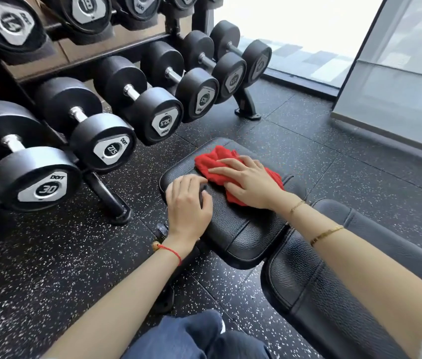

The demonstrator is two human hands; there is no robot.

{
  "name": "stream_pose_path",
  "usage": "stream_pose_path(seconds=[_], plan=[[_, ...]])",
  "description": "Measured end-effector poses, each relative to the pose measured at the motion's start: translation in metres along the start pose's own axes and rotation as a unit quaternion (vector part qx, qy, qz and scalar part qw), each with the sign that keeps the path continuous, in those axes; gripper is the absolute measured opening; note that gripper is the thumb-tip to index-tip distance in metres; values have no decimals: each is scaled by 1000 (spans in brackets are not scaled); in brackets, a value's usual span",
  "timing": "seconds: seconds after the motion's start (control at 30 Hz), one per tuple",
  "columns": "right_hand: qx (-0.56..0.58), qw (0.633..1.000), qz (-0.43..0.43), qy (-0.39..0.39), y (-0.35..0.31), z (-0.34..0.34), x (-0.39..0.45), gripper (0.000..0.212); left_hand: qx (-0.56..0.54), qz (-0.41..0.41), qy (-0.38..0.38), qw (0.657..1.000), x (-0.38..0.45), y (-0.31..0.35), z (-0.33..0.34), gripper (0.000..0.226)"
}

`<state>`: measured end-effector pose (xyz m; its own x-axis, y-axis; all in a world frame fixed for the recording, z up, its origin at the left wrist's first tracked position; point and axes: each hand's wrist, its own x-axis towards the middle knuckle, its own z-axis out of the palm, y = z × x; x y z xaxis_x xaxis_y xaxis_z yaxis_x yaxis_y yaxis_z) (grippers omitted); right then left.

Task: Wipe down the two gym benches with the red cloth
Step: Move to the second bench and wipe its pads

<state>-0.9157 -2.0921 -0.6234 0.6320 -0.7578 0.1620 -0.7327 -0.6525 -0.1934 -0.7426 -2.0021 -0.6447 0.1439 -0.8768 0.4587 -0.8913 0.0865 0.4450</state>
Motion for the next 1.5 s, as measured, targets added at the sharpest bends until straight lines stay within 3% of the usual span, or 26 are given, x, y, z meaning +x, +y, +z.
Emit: stream_pose_path(seconds=[0.23, 0.37, 0.57, 0.77, 0.97, 1.03, 1.23, 1.5], plan=[[-24, 983, 182, 22, -6, 3, 56, 48, 10, -9, 0, 1000, -5, -21, -15, 29], [-18, 992, 122, 4, -43, 6, 50, 47, -12, -44, 22, 999, -5, -23, -21, 23], [-15, 998, 65, -12, -92, 7, -48, 51, -43, -69, 32, 996, -3, -18, -25, 23], [-57, 977, 207, 6, -70, -2, -115, 53, -36, -6, -29, 999, -3, 13, -19, 37], [-56, 927, 370, 35, -23, -18, -102, 53, -33, 66, -82, 994, -13, 42, -2, 37], [-57, 927, 369, 32, -31, -18, -102, 53, -23, 79, -93, 992, -15, 47, 3, 37], [-52, 967, 249, 14, -81, -15, -174, 54, -25, 84, -79, 993, -17, 44, 8, 34], [-76, 894, 439, 41, -19, -36, -179, 49, -21, 87, -108, 990, -23, 49, 4, 31]])
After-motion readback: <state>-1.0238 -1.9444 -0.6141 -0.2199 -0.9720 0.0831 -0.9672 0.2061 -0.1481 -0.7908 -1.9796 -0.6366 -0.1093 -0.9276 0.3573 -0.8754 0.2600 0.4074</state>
